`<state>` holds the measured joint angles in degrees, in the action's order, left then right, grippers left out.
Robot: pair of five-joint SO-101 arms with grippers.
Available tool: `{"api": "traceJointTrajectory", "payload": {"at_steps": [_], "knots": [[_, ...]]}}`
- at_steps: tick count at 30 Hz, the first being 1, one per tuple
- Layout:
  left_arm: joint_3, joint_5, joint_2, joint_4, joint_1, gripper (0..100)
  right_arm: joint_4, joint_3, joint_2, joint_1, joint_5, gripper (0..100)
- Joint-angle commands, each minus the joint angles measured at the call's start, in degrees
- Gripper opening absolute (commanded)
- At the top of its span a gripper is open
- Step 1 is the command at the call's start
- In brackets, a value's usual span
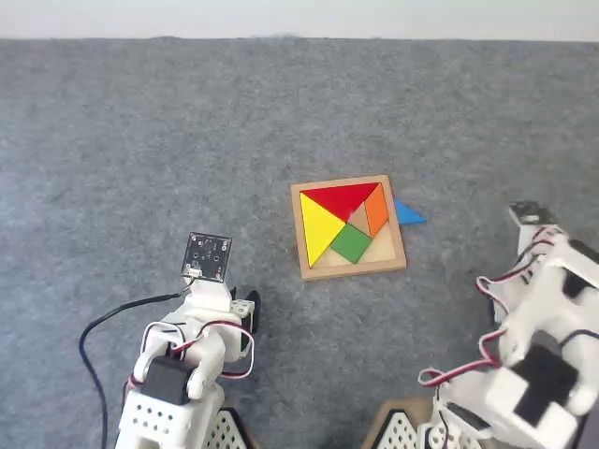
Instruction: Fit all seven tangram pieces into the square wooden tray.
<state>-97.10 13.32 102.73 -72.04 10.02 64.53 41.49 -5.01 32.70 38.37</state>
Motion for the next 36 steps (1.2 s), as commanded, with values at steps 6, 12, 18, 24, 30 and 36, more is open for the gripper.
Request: {"api": "traceJointTrajectory", "payload": {"at_steps": [6,12,18,24,30,36], "knots": [[0.66,0.35,0.97,-0.09,0.09,11,6.29,-11.87,-4.00,-1.19,-7.12,25.8],[0.66,0.35,0.97,-0.09,0.09,11,4.62,-15.38,4.09,-1.54,-16.18,30.9],[0.66,0.35,0.97,-0.09,0.09,11,1.98,-19.43,15.16,-1.63,-21.63,26.2],[0.66,0.35,0.97,-0.09,0.09,11,2.07,-26.20,23.78,-1.45,-23.21,27.3],[0.66,0.35,0.97,-0.09,0.09,11,3.91,-29.71,26.59,-1.63,-22.59,27.0],[0.66,0.35,0.97,-0.09,0.09,11,4.00,-30.15,26.07,-1.63,-22.51,21.1]]}}
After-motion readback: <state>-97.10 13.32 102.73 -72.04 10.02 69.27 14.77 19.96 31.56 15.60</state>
